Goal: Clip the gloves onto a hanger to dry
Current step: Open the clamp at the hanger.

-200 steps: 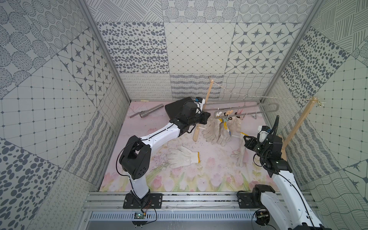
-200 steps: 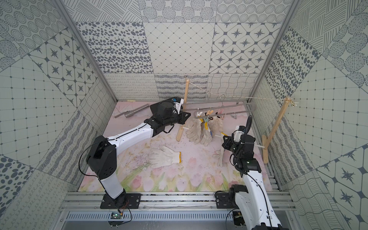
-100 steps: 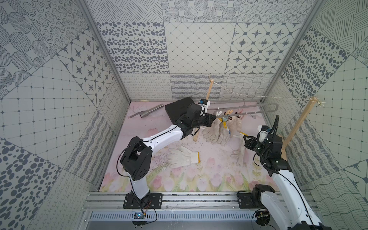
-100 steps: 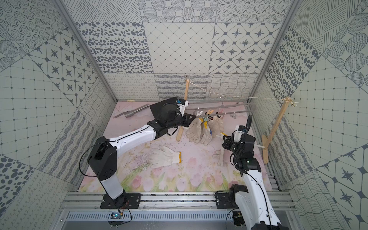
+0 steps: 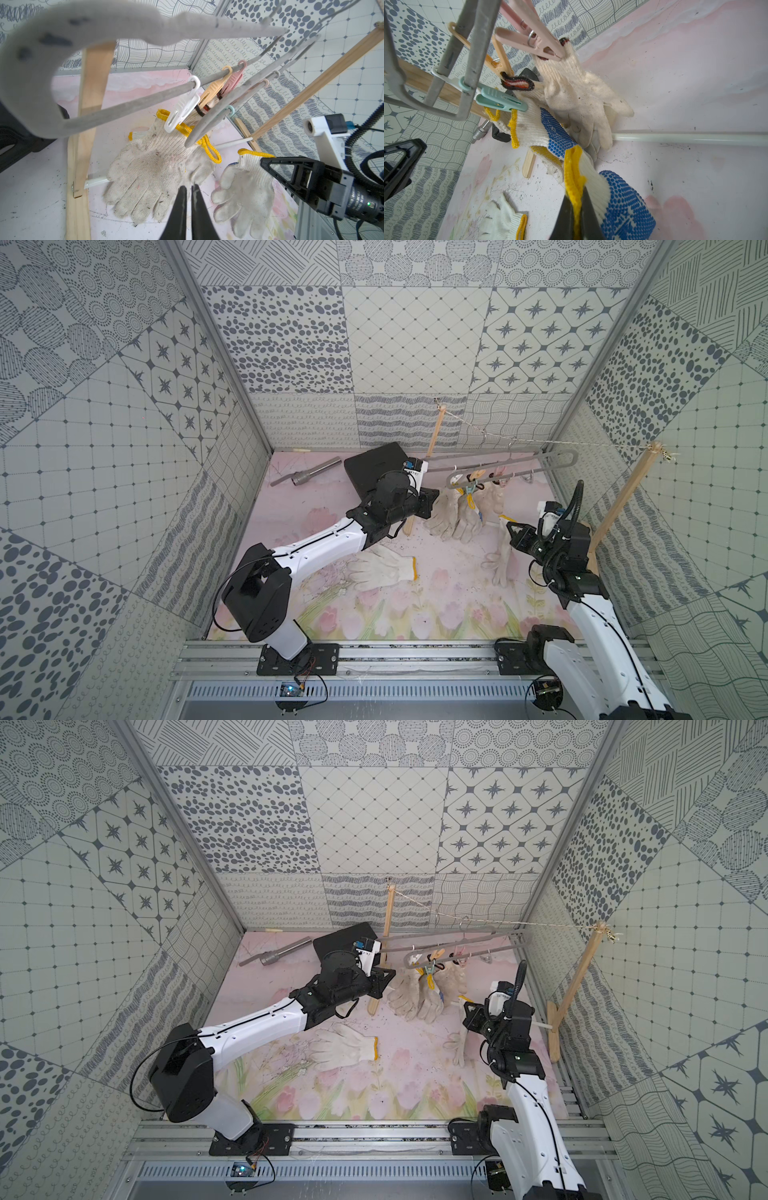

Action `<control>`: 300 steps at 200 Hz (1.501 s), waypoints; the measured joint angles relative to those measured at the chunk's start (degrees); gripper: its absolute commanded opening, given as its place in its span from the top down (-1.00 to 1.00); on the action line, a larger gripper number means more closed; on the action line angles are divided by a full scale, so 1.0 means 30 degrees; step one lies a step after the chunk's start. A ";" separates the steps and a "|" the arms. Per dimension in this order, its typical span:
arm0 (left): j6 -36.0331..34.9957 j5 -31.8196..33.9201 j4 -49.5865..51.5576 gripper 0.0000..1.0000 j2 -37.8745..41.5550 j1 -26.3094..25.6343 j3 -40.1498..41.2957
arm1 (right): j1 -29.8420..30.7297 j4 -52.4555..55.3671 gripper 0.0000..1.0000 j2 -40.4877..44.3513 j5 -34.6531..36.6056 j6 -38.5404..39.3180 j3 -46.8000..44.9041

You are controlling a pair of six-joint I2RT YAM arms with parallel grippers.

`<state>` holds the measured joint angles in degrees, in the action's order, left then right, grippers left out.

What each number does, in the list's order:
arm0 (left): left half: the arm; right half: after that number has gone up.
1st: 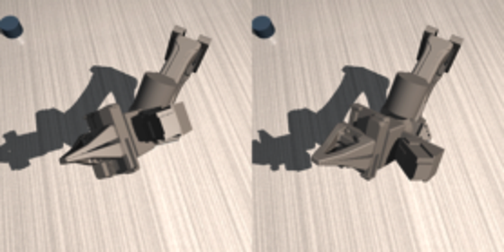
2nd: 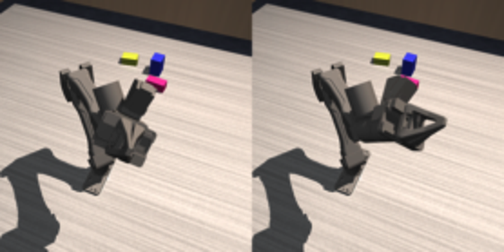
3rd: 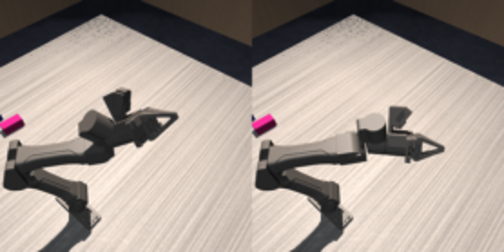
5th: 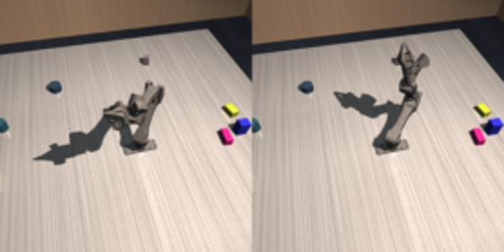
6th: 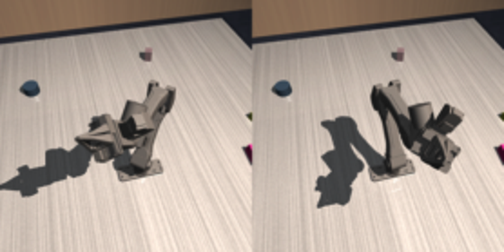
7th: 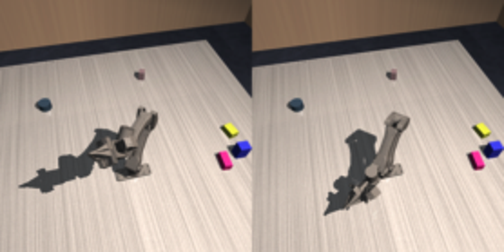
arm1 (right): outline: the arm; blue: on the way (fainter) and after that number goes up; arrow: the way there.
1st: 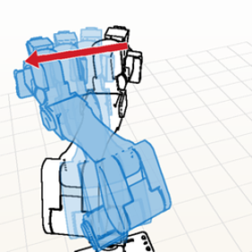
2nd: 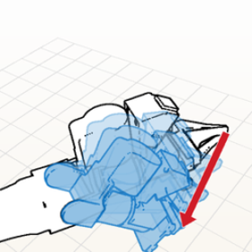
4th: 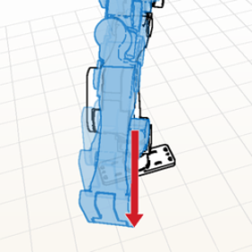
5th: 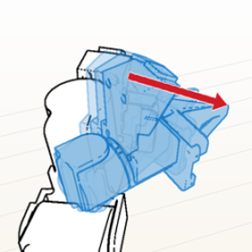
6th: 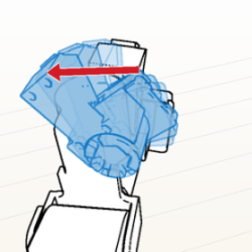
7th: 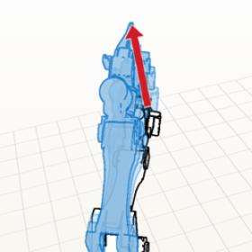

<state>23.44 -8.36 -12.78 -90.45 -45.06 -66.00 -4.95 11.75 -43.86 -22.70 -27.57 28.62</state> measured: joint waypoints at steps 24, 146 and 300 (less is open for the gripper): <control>-0.0699 0.0393 -0.0707 0.17 0.0022 -0.0823 0.0233 | -0.0007 0.0000 0.91 0.0000 0.0007 -0.0080 -0.0029; -0.2987 0.5027 -0.2346 -0.76 -0.6696 -0.6251 -0.7162 | -0.2528 -0.0058 0.93 0.0517 -0.0947 -0.1326 -0.0058; -0.3446 1.1803 0.1348 -0.69 -1.6028 -0.6805 -1.9365 | -0.5246 -0.2178 0.92 -0.0648 -0.4269 -0.3257 -0.0583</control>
<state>13.10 27.05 -8.73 -138.54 -65.47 -124.09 -20.69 5.21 -45.80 -35.51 -37.34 26.87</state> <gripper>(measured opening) 0.840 0.079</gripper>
